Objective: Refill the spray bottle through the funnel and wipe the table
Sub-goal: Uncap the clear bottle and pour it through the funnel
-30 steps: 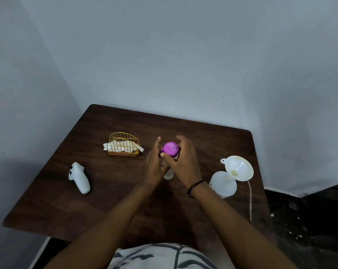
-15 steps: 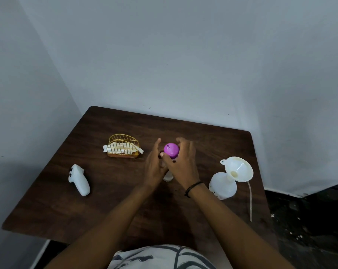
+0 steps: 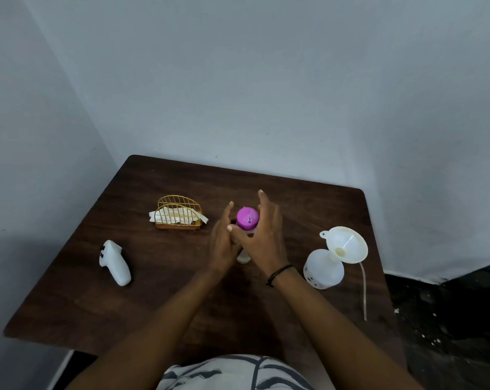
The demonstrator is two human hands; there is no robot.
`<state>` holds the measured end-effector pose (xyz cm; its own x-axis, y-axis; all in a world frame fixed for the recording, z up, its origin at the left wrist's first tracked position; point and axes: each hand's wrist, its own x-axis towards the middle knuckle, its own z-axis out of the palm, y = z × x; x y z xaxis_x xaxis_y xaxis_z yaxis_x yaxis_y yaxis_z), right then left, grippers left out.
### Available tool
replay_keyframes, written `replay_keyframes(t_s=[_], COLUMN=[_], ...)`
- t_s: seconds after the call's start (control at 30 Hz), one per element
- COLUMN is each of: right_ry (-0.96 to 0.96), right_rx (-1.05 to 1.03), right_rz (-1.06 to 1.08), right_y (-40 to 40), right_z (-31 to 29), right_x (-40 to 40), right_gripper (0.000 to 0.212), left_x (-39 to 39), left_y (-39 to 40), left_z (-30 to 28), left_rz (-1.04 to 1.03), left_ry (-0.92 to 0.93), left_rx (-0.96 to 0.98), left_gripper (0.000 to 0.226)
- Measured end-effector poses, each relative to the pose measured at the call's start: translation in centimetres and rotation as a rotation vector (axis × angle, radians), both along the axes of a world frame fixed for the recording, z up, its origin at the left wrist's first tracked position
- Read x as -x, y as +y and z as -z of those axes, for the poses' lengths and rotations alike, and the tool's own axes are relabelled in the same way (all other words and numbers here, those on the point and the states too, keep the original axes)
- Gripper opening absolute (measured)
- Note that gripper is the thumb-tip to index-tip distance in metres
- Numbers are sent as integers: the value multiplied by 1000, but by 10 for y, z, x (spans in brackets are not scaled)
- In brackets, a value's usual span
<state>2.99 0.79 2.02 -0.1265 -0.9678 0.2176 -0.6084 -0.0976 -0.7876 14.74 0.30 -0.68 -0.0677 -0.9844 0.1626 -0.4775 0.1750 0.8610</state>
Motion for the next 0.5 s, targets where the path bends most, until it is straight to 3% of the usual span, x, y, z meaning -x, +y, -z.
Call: replay_keyframes(t_s=[0.1, 0.23, 0.33, 0.5], right_ry=[-9, 19, -13, 39], right_rx=[15, -17, 27, -26], right_rz=[-34, -13, 14, -31], right_y=[2, -1, -1, -1], right_z=[2, 3, 5, 6], right_x=[4, 0, 4, 0], right_gripper=[87, 94, 77, 92], left_x=[1, -1, 1, 0], left_y=[1, 1, 2, 2], left_z=[-4, -2, -4, -2], left_rz=[26, 6, 15, 0], left_ry=[7, -2, -1, 6], left_rx=[-10, 2, -27, 6], left_gripper=[88, 79, 85, 77])
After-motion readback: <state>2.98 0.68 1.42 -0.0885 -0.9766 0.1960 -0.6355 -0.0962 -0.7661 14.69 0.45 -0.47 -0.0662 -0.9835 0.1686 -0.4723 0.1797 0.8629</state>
